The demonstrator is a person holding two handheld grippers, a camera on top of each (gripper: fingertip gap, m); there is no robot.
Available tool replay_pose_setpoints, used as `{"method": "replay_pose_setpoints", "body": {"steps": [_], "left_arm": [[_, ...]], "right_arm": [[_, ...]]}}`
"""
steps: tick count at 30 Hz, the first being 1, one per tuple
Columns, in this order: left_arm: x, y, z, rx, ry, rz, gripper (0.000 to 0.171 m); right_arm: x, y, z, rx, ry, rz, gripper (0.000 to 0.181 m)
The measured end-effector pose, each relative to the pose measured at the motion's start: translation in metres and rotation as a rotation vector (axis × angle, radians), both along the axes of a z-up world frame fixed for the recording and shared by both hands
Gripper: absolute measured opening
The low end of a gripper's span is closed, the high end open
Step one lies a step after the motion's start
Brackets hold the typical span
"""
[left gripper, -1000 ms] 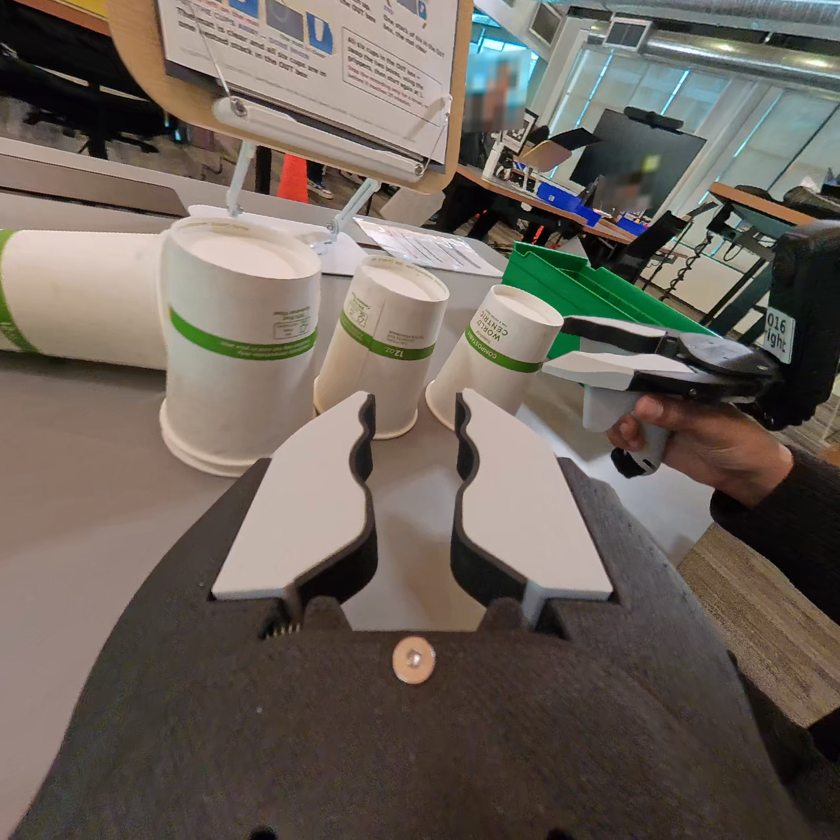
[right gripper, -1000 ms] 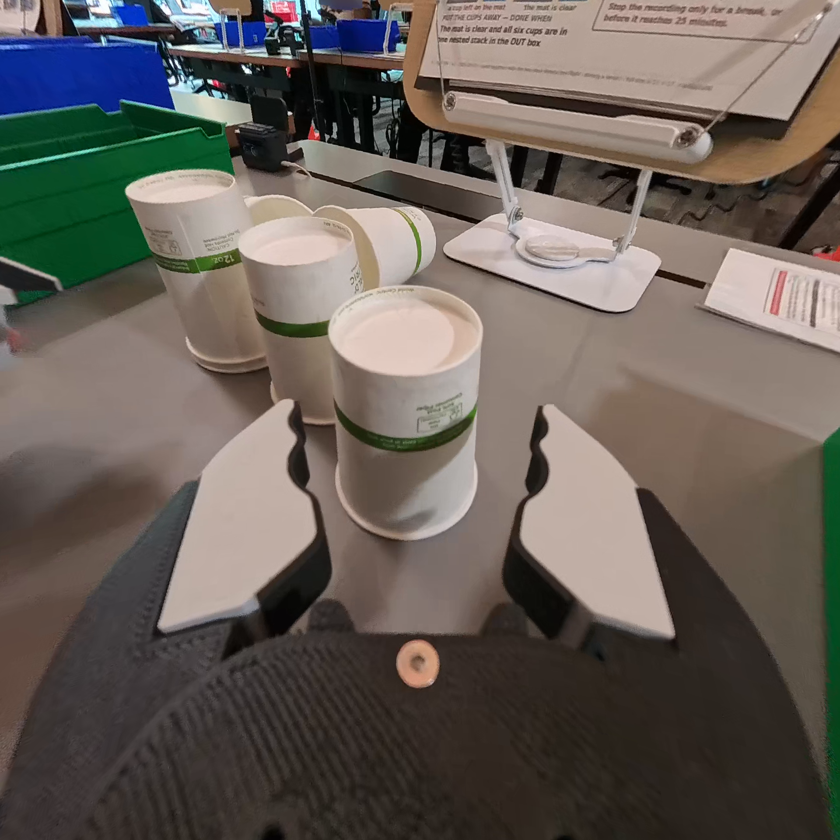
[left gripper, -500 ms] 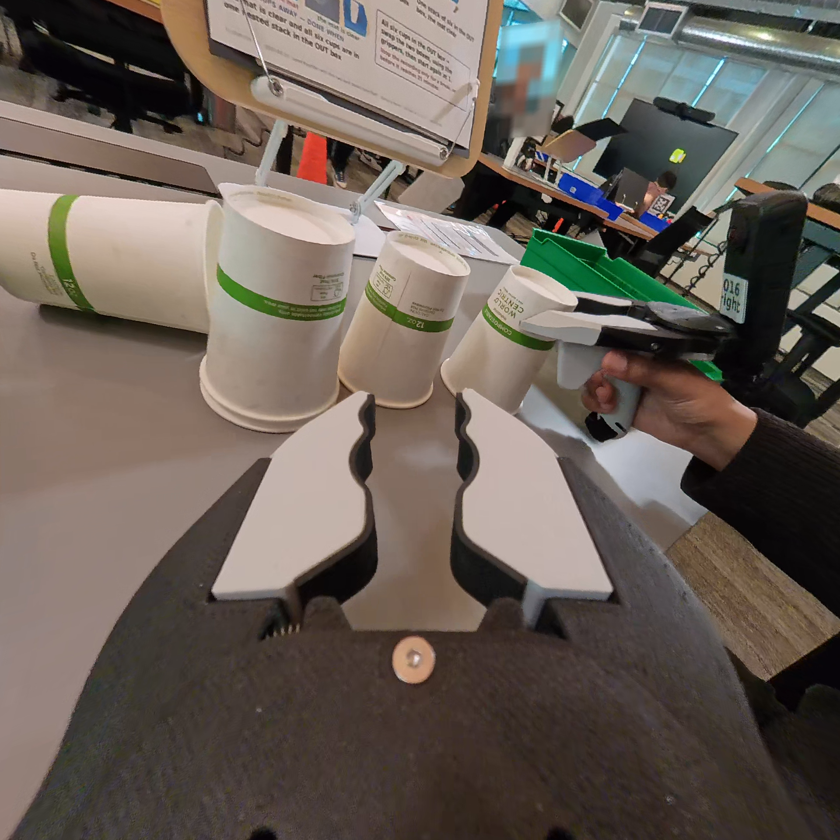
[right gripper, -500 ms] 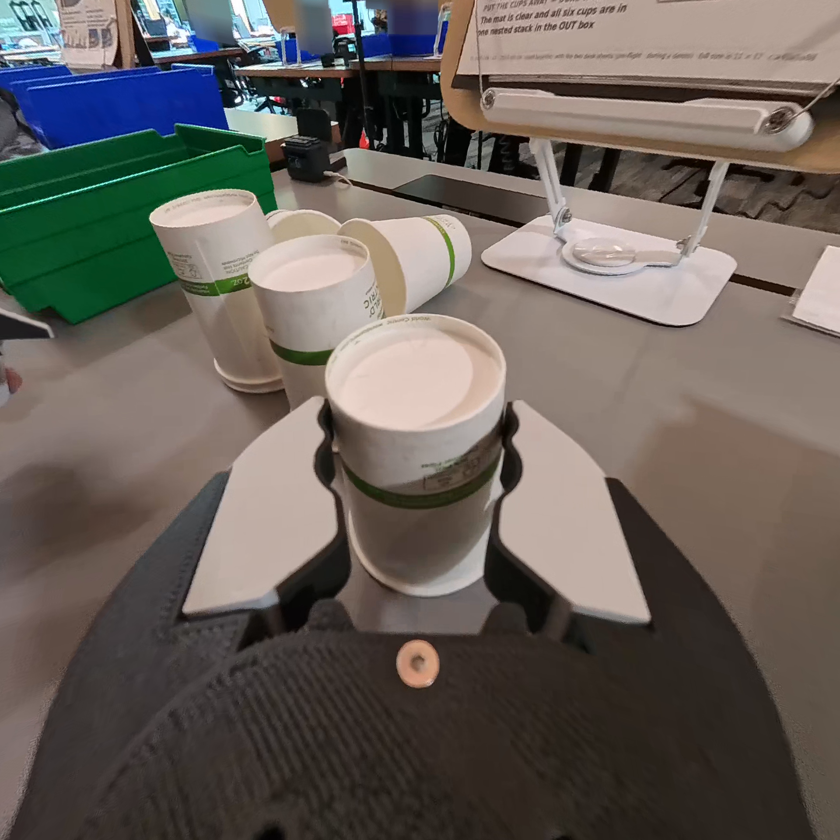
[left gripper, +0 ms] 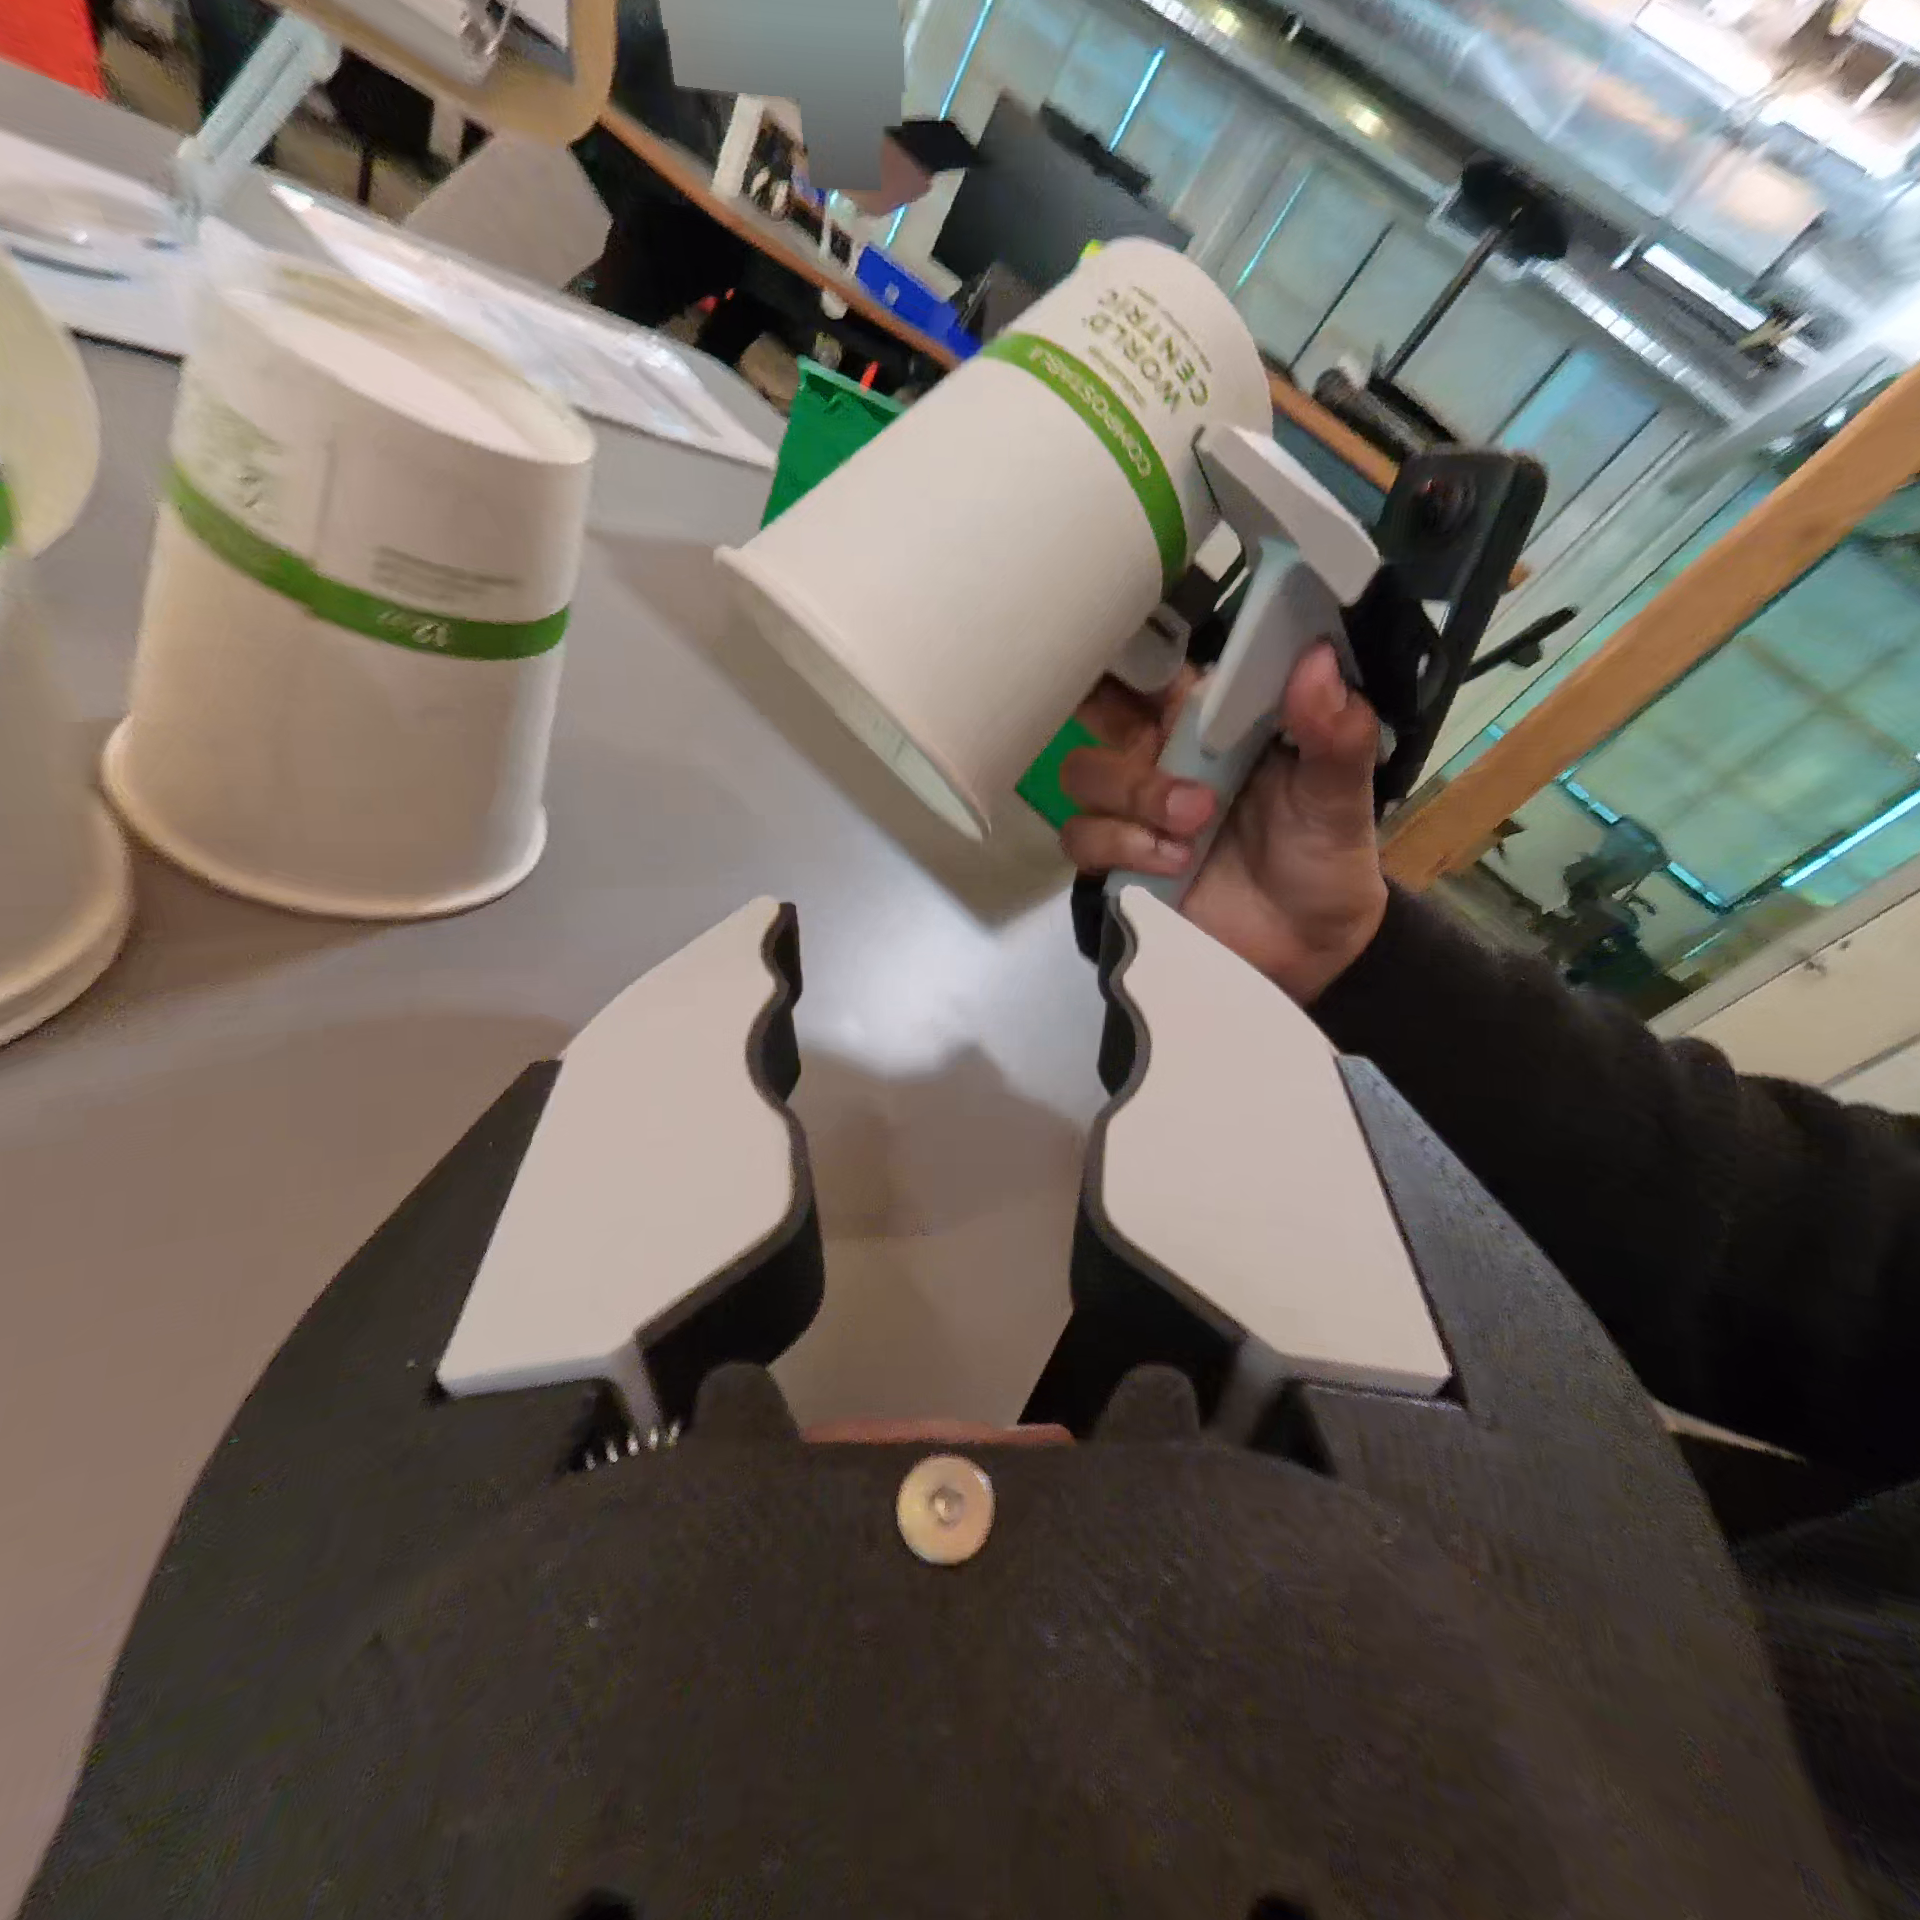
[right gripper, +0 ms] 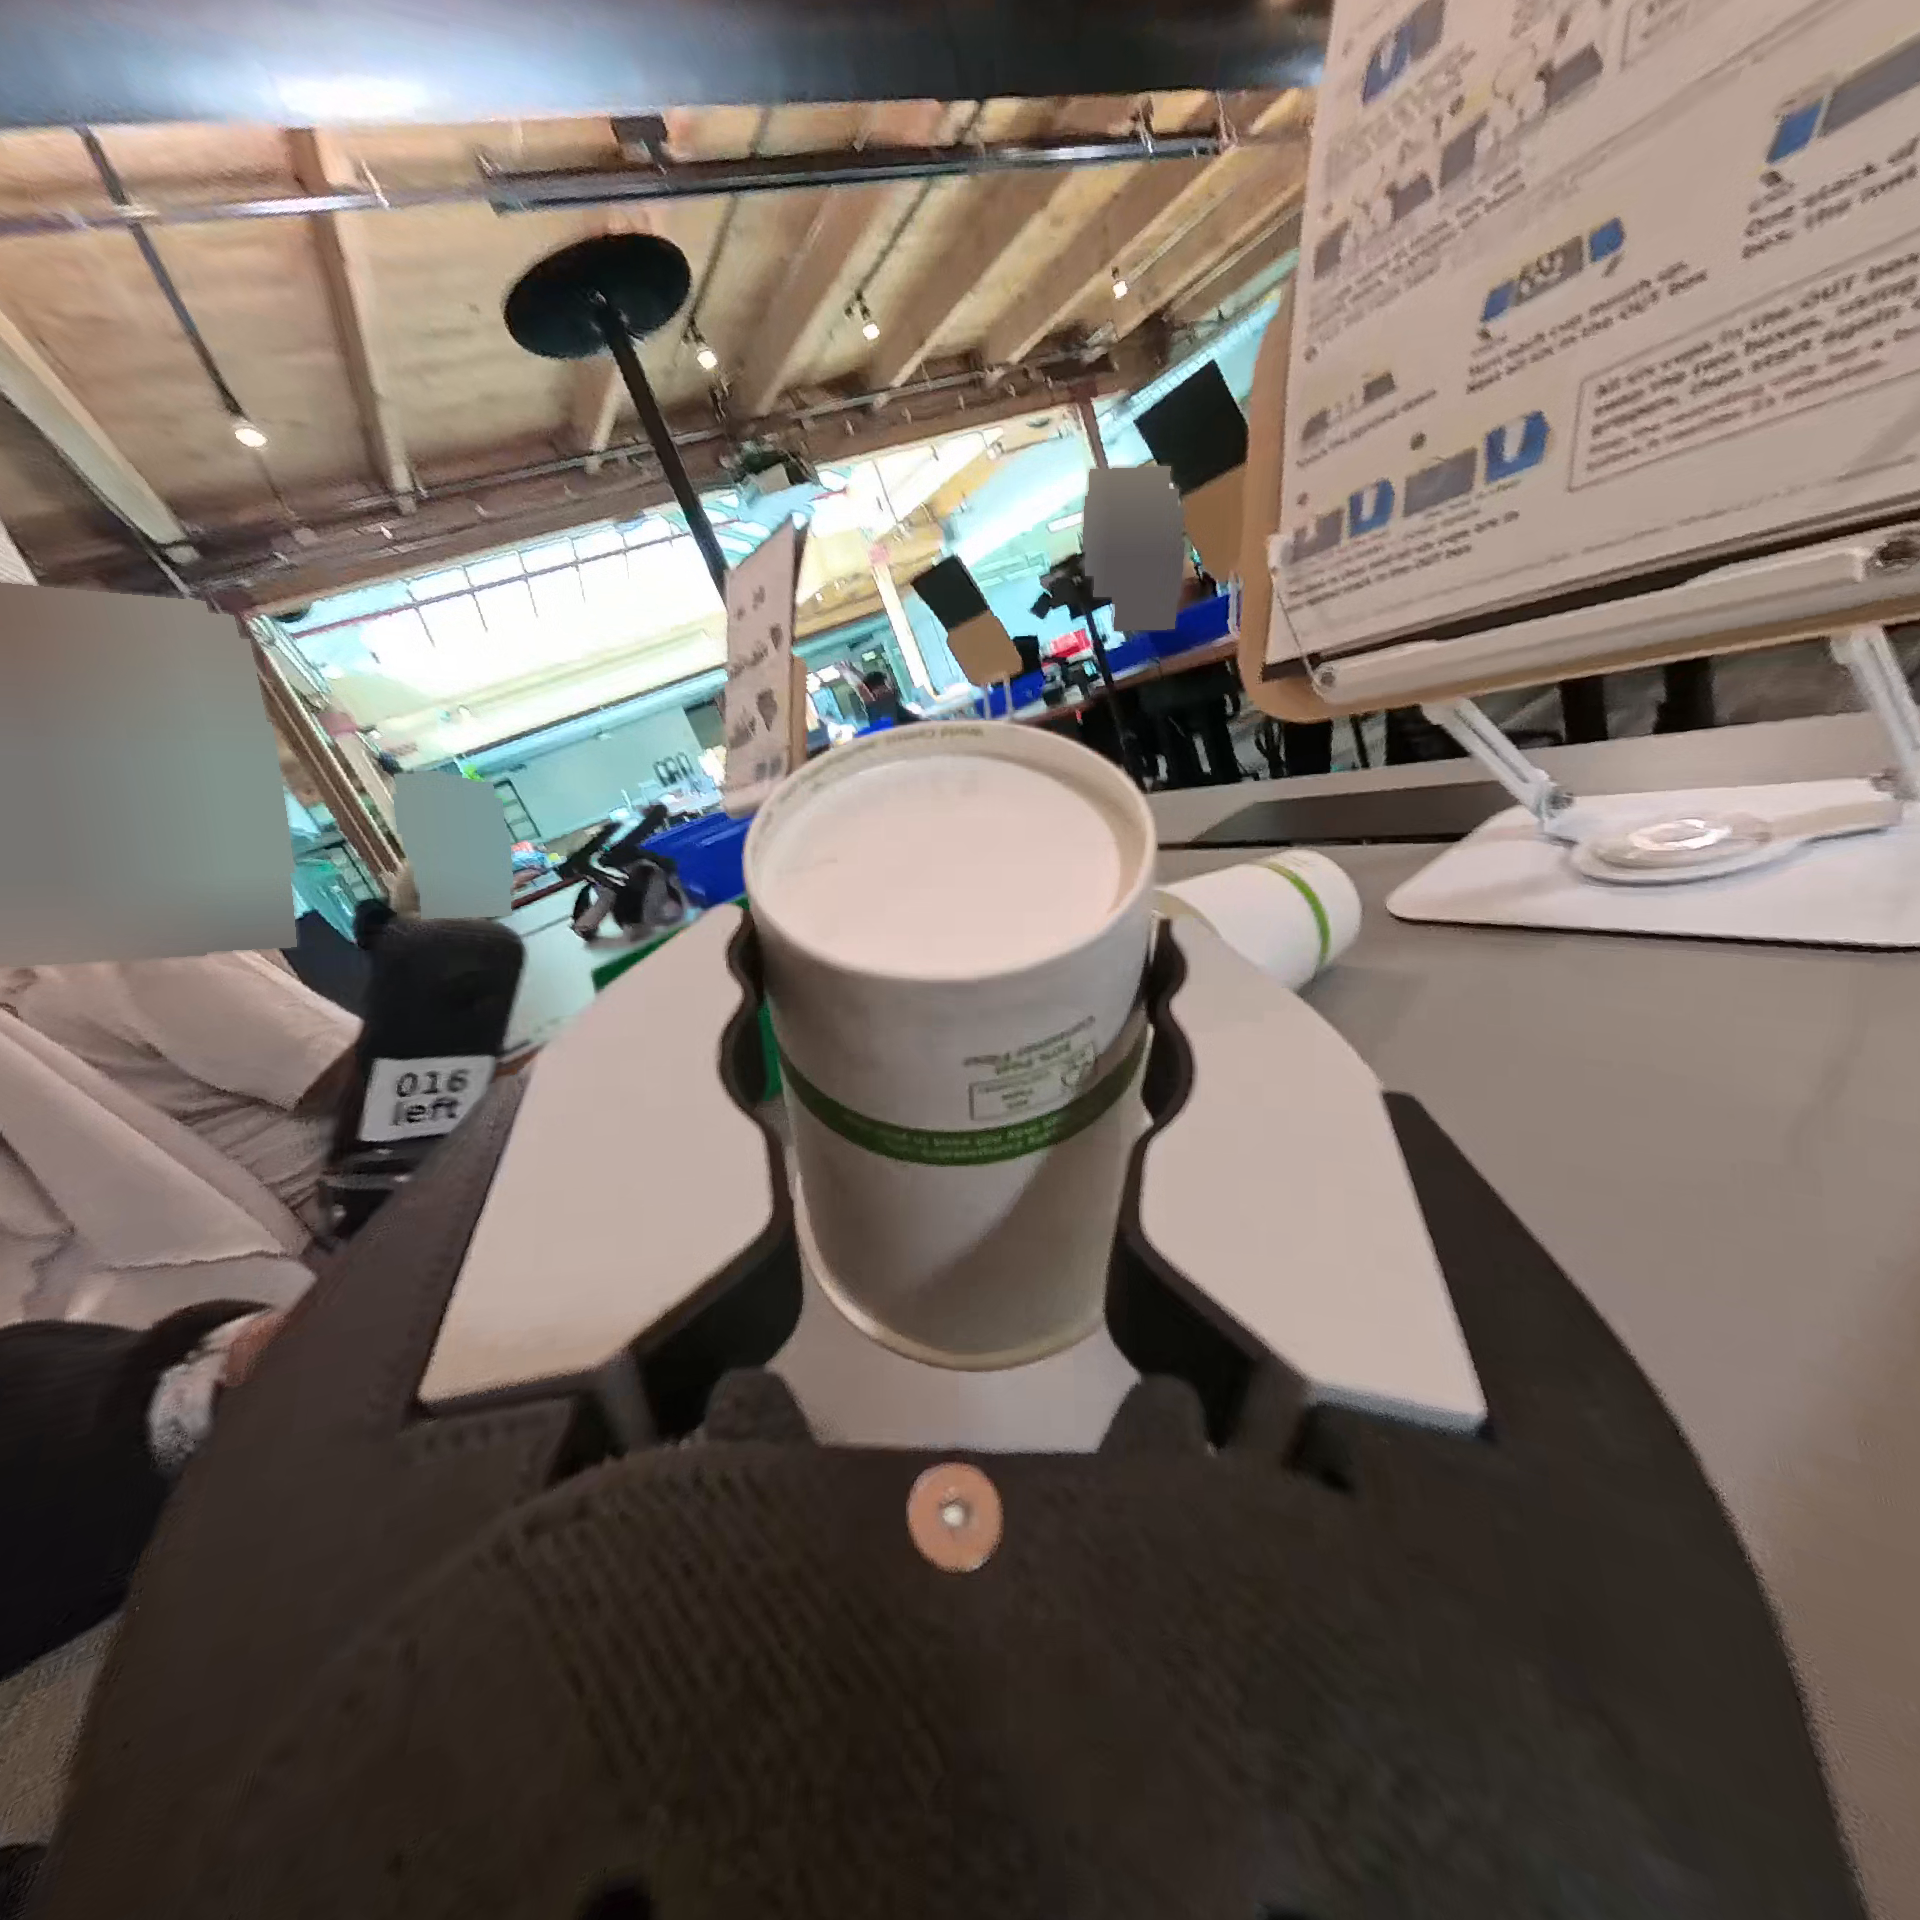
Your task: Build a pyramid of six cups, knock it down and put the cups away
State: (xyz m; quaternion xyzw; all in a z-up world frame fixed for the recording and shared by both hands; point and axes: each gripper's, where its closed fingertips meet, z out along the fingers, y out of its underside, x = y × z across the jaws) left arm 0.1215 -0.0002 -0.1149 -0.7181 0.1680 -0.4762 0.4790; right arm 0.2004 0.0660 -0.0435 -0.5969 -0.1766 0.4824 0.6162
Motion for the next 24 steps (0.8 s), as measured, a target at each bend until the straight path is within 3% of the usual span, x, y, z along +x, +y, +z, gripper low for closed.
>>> {"method": "replay_pose_setpoints", "body": {"steps": [4,9,12,14,16,20,24], "left_arm": [[0.02,0.0,0.008,0.038,-0.038,-0.048,0.057],[0.042,-0.006,0.021,0.031,-0.149,-0.184,0.049],[0.048,-0.007,0.029,0.052,-0.191,-0.231,0.032],[0.043,-0.002,0.038,0.121,-0.203,-0.196,0.015],[0.036,0.0,0.049,0.18,-0.222,-0.165,0.005],[0.013,0.017,0.052,0.262,-0.153,-0.016,0.004],[0.005,0.024,0.046,0.283,-0.063,0.037,0.004]], "right_arm": [[0.005,-0.021,0.013,0.028,0.088,0.005,0.072],[0.011,-0.028,0.006,-0.039,0.144,0.014,0.072],[0.016,-0.029,0.002,-0.043,0.127,0.001,0.072],[0.019,-0.027,-0.001,-0.077,0.124,0.011,0.072],[0.023,-0.021,-0.01,-0.1,0.072,-0.001,0.078],[0.037,-0.002,-0.025,-0.101,-0.09,-0.095,0.096],[0.052,0.007,-0.03,0.05,-0.336,-0.24,0.101]]}}
